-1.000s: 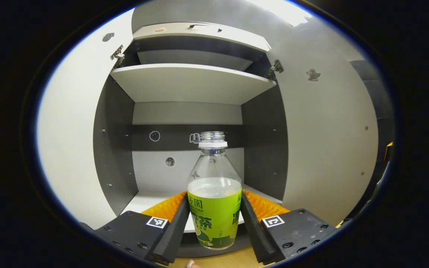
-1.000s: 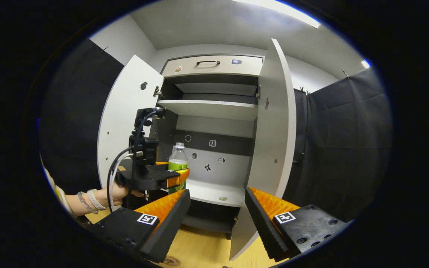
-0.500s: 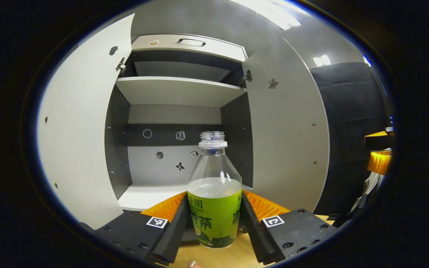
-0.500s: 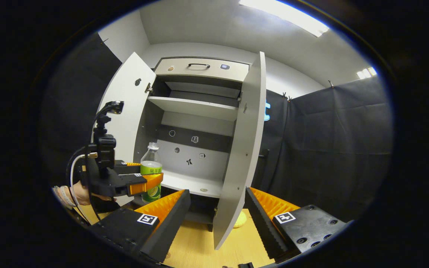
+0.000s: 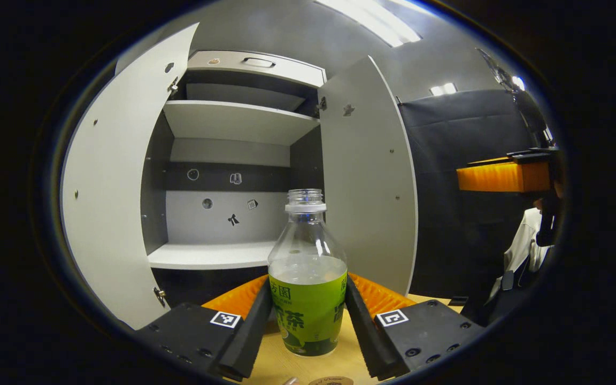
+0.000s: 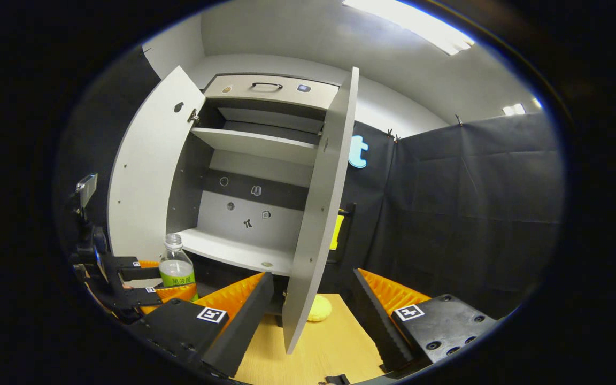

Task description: Grasp the bottle in the cabinet with the left hand and place it on the coaster, then close the right door with the right hand and the left door with the left hand.

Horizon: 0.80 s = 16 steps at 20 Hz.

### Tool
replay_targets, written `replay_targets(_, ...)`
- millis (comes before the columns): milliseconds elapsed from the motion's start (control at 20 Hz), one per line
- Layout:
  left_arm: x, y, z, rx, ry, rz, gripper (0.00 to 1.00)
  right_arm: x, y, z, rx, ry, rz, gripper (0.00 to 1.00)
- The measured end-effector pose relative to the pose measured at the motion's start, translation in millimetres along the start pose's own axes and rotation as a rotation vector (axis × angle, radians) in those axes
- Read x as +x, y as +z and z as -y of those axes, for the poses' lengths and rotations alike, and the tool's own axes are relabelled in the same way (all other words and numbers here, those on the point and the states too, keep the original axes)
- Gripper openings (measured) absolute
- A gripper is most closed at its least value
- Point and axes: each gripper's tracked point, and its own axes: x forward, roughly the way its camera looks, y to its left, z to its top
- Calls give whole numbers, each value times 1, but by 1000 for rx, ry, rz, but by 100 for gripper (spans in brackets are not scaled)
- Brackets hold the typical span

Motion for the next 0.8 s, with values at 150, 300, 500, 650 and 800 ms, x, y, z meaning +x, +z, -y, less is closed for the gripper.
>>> replay_targets(150,-4,-36,4,-34,6,-25,77,14,-15,7,-5,1,-26,98)
replay_targets(300,-12,-84,11,-43,10,-81,78,30,-28,13,-3,16,-28,98)
replay_targets(500,-22,-138,22,-72,45,-139,78,49,-54,15,1,61,-44,98)
replay_targets(650,-24,-161,32,-86,68,-141,78,59,-72,18,-8,74,-41,98)
replay_targets(800,-26,-176,32,-64,101,-128,77,59,-91,16,-67,90,-37,98)
